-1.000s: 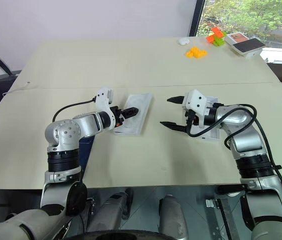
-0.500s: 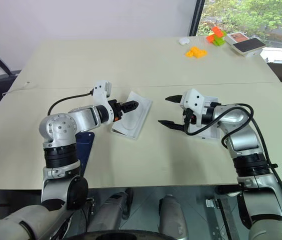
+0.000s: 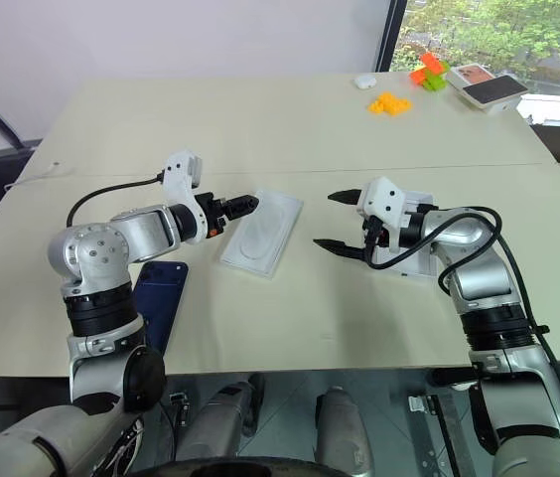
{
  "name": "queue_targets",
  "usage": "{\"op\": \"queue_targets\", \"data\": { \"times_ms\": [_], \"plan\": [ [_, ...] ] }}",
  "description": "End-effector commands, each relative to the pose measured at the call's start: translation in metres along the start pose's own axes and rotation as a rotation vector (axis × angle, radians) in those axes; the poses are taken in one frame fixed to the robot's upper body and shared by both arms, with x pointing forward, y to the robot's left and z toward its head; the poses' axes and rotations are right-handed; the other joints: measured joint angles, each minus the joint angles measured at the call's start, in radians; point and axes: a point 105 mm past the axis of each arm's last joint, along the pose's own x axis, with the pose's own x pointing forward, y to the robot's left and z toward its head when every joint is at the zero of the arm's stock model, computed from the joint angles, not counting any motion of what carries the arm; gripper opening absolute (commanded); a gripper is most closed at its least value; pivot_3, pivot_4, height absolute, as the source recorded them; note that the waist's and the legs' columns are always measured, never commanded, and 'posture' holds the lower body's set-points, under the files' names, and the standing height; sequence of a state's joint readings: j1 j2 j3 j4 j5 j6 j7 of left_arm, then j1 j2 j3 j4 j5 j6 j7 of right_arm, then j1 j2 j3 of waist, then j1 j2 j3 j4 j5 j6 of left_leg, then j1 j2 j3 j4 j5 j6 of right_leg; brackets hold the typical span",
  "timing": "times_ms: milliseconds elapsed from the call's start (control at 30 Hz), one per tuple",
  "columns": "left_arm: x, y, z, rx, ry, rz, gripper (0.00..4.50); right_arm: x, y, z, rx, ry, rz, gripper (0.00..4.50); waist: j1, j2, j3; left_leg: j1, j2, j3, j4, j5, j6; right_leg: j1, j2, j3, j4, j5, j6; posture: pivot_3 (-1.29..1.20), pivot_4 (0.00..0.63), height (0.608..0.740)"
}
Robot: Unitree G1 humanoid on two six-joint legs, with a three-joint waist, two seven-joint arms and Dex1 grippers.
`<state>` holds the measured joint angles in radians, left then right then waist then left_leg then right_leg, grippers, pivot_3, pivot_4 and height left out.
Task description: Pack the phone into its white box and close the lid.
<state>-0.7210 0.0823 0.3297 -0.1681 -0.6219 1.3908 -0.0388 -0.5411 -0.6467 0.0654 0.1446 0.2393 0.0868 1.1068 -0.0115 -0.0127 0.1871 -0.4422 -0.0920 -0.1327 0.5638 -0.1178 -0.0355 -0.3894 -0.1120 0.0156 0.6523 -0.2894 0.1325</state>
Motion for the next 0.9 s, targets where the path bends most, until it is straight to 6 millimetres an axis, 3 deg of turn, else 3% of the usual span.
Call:
{"op": "queue_targets", "data": {
  "times_ms": [33, 267, 467, 667, 900],
  "plan": [
    [0.004, -0.009, 0.001, 0.013, -0.041, -0.033, 3.32, 0.002, -0.007, 0.015, -0.042, -0.039, -0.016, 4.5, 0.0, 0.0, 0.0, 0.0, 0.0, 0.0, 0.0, 0.0, 0.0, 0.0, 0.0, 0.0, 0.0, 0.0, 0.0, 0.0, 0.15, 0.74],
    [0.017, -0.001, -0.026, 0.014, 0.002, -0.008, 0.08, 0.0, -0.008, 0.012, -0.042, -0.034, -0.023, 4.5, 0.0, 0.0, 0.0, 0.0, 0.0, 0.0, 0.0, 0.0, 0.0, 0.0, 0.0, 0.0, 0.0, 0.0, 0.0, 0.0, 0.15, 0.74],
    [0.028, 0.017, -0.04, 0.001, 0.022, 0.082, 0.08, -0.003, -0.009, 0.005, -0.039, -0.028, -0.033, 4.5, 0.001, 0.0, 0.0, 0.0, 0.0, 0.0, 0.0, 0.0, 0.0, 0.0, 0.0, 0.0, 0.0, 0.0, 0.0, 0.0, 0.15, 0.74],
    [0.036, 0.006, -0.05, -0.007, 0.048, 0.032, 0.08, -0.003, -0.009, 0.003, -0.043, -0.032, -0.039, 4.5, -0.001, 0.0, 0.0, 0.0, 0.0, 0.0, 0.0, 0.0, 0.0, 0.0, 0.0, 0.0, 0.0, 0.0, 0.0, 0.0, 0.15, 0.74],
    [0.036, 0.007, -0.054, -0.034, 0.056, 0.022, 0.08, -0.003, -0.01, 0.0, -0.051, -0.031, -0.045, 4.5, -0.002, 0.0, 0.0, 0.0, 0.0, 0.0, 0.0, 0.0, 0.0, 0.0, 0.0, 0.0, 0.0, 0.0, 0.0, 0.0, 0.15, 0.74]
  ]
}}
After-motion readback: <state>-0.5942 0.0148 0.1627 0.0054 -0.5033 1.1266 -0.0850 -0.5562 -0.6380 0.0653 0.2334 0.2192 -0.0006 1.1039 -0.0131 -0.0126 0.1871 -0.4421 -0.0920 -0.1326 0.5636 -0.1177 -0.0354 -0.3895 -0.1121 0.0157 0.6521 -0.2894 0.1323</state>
